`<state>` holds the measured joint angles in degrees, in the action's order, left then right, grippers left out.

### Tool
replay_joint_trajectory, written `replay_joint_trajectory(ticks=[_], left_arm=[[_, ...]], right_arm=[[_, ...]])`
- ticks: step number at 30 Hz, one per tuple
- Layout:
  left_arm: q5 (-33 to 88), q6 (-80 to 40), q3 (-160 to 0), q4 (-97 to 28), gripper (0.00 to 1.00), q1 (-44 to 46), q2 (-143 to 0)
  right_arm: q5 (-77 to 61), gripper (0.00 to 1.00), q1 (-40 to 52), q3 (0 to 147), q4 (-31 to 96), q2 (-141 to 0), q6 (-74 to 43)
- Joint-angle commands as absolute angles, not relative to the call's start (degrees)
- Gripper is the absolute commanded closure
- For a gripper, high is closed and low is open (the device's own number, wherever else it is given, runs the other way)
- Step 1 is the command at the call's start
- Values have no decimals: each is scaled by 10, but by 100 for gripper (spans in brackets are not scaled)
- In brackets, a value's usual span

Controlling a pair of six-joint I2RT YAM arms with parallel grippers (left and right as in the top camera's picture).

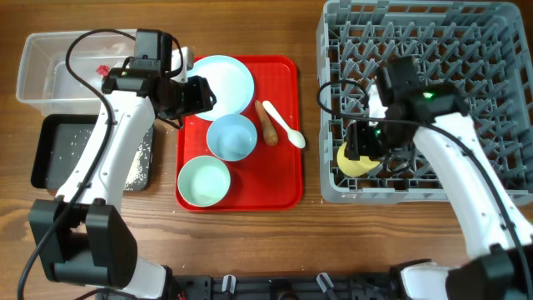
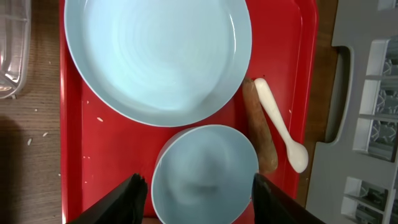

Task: Sort waste into correct bins and load items into the dishwasher rack
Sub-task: 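Place the yellow cup upside down in the dish rack with right gripper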

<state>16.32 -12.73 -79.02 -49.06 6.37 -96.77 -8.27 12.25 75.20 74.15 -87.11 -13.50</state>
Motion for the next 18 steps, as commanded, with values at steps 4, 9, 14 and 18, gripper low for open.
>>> replay_joint_trajectory(ticks=[4, 9, 14, 18], left_arm=[[153, -124, -797, -489, 44, 66, -975], [154, -124, -797, -489, 43, 67, -975], [153, -124, -797, -489, 41, 66, -975], [153, -124, -797, -489, 41, 67, -975]], right_arm=[[-58, 65, 126, 745, 738, -920, -152], [-60, 46, 126, 745, 734, -940, -152], [-60, 28, 126, 745, 727, -941, -167], [-85, 23, 126, 747, 703, -941, -182]])
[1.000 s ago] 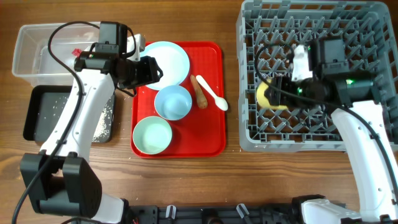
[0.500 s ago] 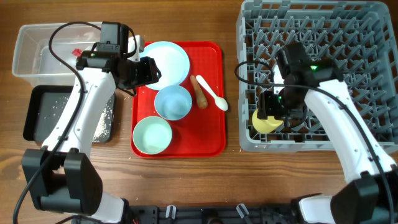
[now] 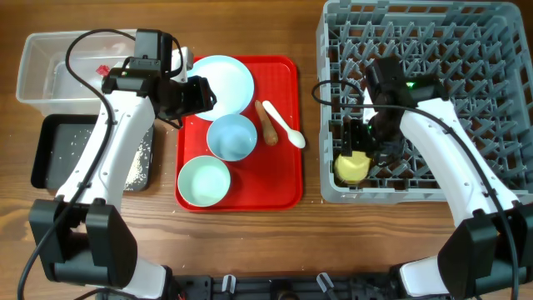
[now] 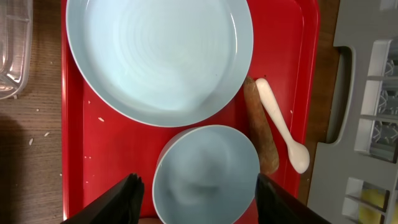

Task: Sort waste into correct bins and load items into the dishwasher rack
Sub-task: 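Place the yellow cup upside down in the dish rack with right gripper, then grasp the light-blue bowl on the red tray with the right gripper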

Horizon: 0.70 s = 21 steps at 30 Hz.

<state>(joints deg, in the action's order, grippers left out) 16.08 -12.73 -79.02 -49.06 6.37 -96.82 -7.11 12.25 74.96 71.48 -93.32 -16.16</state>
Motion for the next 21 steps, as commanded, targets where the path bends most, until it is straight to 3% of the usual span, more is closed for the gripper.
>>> replay_joint_trajectory(ticks=[1, 10, 12, 14, 19, 21], left_arm=[[153, -124, -797, -489, 41, 66, -975], [153, -124, -797, -488, 40, 67, -975], [154, -124, -797, -484, 39, 66, -975], [153, -124, -797, -475, 30, 66, -975], [154, -161, -797, -461, 28, 9, -974], [154, -170, -797, -467, 23, -29, -974]], right_arm=[[-86, 23, 126, 749, 699, -941, -182], [-119, 22, 134, 914, 685, -919, -163], [-139, 22, 159, 936, 635, -919, -164], [-140, 25, 204, 933, 574, -930, -183], [-134, 32, 300, 933, 495, -1028, -277], [-134, 34, 330, 933, 474, -1087, -315]])
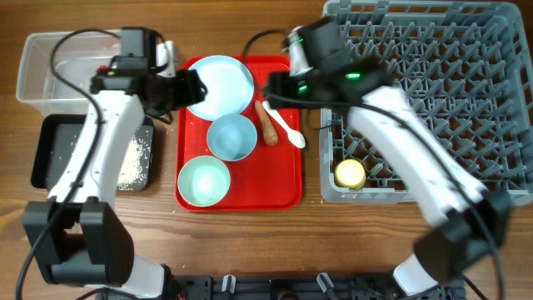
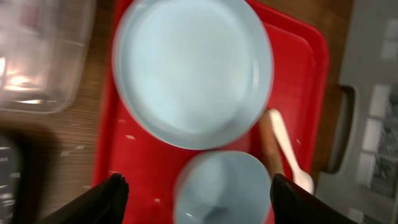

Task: Sort waste into correct bins and load items into the dishwasher rack
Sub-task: 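Grasp the light-blue bowl on the red tray with the right gripper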

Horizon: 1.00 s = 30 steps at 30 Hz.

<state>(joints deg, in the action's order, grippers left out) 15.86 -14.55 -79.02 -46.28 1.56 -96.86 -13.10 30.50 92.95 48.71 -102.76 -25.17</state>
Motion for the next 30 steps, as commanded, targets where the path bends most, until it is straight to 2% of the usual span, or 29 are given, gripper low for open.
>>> replay_joint_trajectory(ticks=[1, 3, 5, 9, 13, 20, 22, 24, 27, 28, 30], left_arm=[[154, -170, -797, -474, 19, -45, -974], [154, -170, -797, -490, 14, -62, -974], [153, -170, -797, -500, 0, -66, -975], [153, -170, -797, -500, 0, -65, -975], [153, -170, -797, -500, 0, -65, -975], [153, -170, -797, -493, 0, -65, -975], [153, -170, -797, -493, 0, -65, -975], [153, -170, -797, -493, 0, -65, -974], [154, -170, -797, -493, 0, -65, -974], [154, -170, -797, -493, 0, -66, -975], [154, -170, -797, -493, 0, -65, -975]], right_arm=[[-135, 36, 339, 933, 473, -1113, -330], [-135, 40, 346, 933, 474, -1151, -336], [-139, 47, 351, 933, 472, -1187, -347], [-169, 49, 364, 933, 456, -1221, -347], [-168, 66, 372, 933, 446, -1230, -347], [-168, 81, 372, 933, 447, -1239, -363], [-164, 82, 372, 933, 449, -1244, -378], [-164, 72, 372, 933, 449, -1252, -395], [-167, 66, 372, 933, 443, -1265, -411], [-172, 66, 371, 933, 442, -1268, -412], [-180, 77, 367, 933, 441, -1268, -411]])
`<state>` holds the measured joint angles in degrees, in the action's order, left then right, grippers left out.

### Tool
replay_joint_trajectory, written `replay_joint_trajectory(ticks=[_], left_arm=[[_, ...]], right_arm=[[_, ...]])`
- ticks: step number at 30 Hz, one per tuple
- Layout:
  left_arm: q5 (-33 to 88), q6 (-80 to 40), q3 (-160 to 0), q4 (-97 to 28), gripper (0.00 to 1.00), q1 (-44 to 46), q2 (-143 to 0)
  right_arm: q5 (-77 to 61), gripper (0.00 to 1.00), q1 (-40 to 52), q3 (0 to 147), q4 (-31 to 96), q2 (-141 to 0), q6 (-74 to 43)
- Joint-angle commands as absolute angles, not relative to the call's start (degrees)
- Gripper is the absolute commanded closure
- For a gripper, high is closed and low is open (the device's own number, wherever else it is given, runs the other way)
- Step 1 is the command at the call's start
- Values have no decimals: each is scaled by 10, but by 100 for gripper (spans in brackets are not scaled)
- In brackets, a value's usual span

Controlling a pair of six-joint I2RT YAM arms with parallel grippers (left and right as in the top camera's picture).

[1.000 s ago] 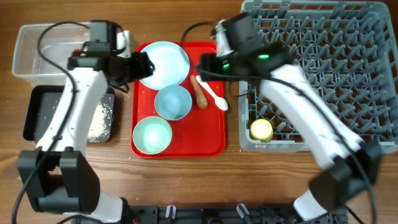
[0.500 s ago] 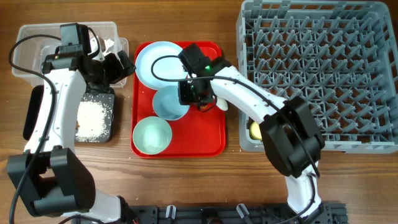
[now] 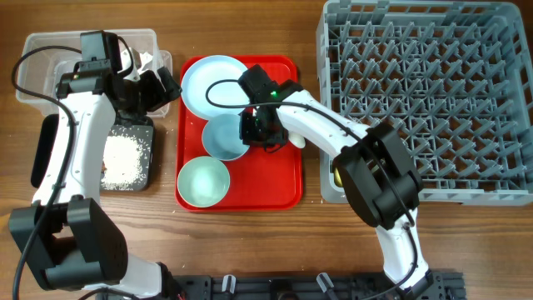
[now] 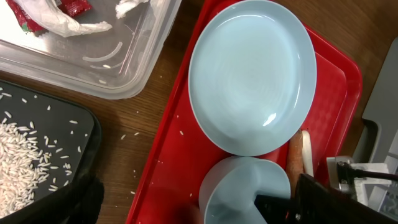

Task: Sort waste into correct bins and load items into the dishwasher rack
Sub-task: 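Grasp the light-blue bowl on the red tray with the right gripper, then carry the light-blue bowl into the dish rack and release it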

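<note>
On the red tray (image 3: pixel 287 187) lie a pale blue plate (image 3: pixel 212 79), a blue bowl (image 3: pixel 223 137), a green bowl (image 3: pixel 203 182), a brown sausage (image 4: pixel 295 151) and a white spoon (image 3: pixel 295 142). My right gripper (image 3: pixel 256 129) is down at the blue bowl's right rim, and in the left wrist view a dark finger shows inside the bowl (image 4: pixel 239 186). Whether it grips the rim is unclear. My left gripper (image 3: pixel 161 85) hangs open over the tray's left edge, holding nothing.
The grey dish rack (image 3: pixel 433 83) fills the right side, with a yellow cup (image 3: pixel 336 176) in its front left corner. A clear bin (image 4: pixel 124 68) holding wrappers and a black tray (image 3: pixel 125 158) of rice stand left of the red tray.
My right gripper has moved from above the tray's far right corner down to the blue bowl's right rim. My left gripper has shifted left, toward the clear bin, and stays open.
My right gripper was in the rack's front left corner at a yellow cup, and still there at the second moment. Then the cup stood alone in the rack and the right arm was over the tray. Now it is at the blue bowl. The left gripper stayed open throughout.
</note>
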<state>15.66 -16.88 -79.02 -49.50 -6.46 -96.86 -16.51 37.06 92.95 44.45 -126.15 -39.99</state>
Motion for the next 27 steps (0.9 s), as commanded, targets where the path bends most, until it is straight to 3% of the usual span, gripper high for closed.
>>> replay_joint_trajectory(ticks=[1, 6, 11, 17, 20, 23, 27], left_arm=[[154, -170, -797, -493, 0, -66, -975], [153, -170, -797, -493, 0, -66, -975], [153, -170, -797, -493, 0, -65, -975], [154, -170, -797, -493, 0, -66, -975], [153, -170, -797, -493, 0, -65, -975], [153, -170, -797, -493, 0, -65, -975], [153, -170, -797, -493, 0, -65, -975]], right_arm=[[-182, 85, 366, 933, 438, -1268, -418], [-181, 96, 364, 934, 437, -1241, -389], [-106, 96, 346, 934, 470, -1162, -360], [110, 96, 285, 934, 524, -1004, -324], [340, 96, 267, 934, 530, -959, -304], [668, 96, 256, 934, 504, -962, -178], [697, 96, 250, 934, 388, -999, 48]])
